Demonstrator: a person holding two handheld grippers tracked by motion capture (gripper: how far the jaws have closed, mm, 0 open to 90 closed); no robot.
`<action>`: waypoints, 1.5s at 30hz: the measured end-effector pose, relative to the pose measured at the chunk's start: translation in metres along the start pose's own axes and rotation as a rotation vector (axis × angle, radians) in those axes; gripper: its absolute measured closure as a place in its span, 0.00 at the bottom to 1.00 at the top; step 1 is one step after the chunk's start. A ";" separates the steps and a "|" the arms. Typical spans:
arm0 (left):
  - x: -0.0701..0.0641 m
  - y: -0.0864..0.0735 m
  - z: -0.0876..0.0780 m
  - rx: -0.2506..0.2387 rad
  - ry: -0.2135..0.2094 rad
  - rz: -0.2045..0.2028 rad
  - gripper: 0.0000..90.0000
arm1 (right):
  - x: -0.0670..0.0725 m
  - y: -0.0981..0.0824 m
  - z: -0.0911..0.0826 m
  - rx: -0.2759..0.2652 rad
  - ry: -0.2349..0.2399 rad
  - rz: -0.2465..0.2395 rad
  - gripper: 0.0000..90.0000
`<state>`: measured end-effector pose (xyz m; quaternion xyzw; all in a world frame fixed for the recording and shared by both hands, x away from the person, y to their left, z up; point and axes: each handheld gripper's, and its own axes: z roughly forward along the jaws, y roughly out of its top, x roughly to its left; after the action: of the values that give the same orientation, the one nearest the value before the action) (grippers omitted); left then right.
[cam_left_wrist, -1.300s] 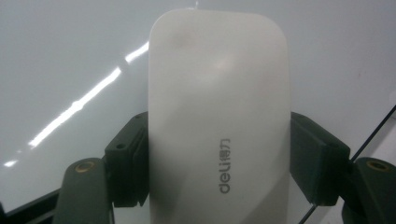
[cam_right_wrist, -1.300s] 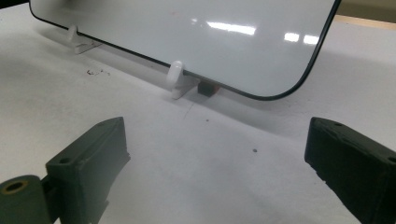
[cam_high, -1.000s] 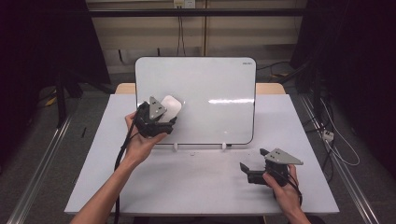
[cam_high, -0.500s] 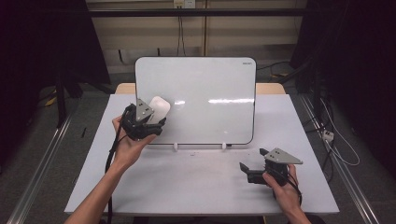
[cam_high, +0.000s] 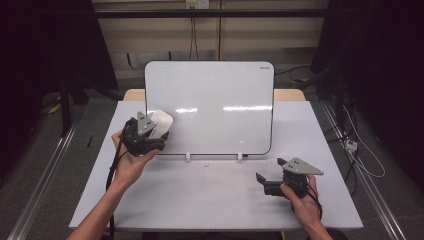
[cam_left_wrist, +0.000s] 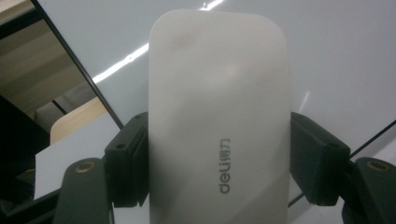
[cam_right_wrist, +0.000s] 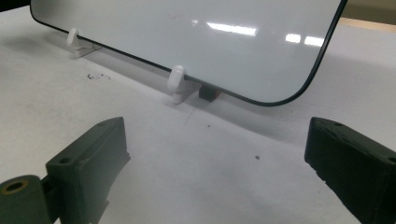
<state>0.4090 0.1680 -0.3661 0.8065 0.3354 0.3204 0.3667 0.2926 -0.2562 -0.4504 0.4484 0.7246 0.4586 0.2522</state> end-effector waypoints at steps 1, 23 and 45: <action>0.000 -0.001 0.000 -0.001 0.003 -0.006 0.34 | 0.000 -0.001 -0.001 -0.002 0.001 0.001 0.06; -0.022 -0.008 0.035 0.051 0.020 0.072 0.34 | -0.001 -0.001 -0.002 0.000 0.003 -0.004 0.06; -0.014 -0.007 0.030 0.029 -0.017 0.004 0.21 | -0.004 -0.002 -0.001 -0.003 0.014 0.005 0.07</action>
<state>0.4218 0.1493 -0.3911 0.8149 0.3354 0.3094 0.3573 0.2929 -0.2605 -0.4518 0.4466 0.7244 0.4637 0.2466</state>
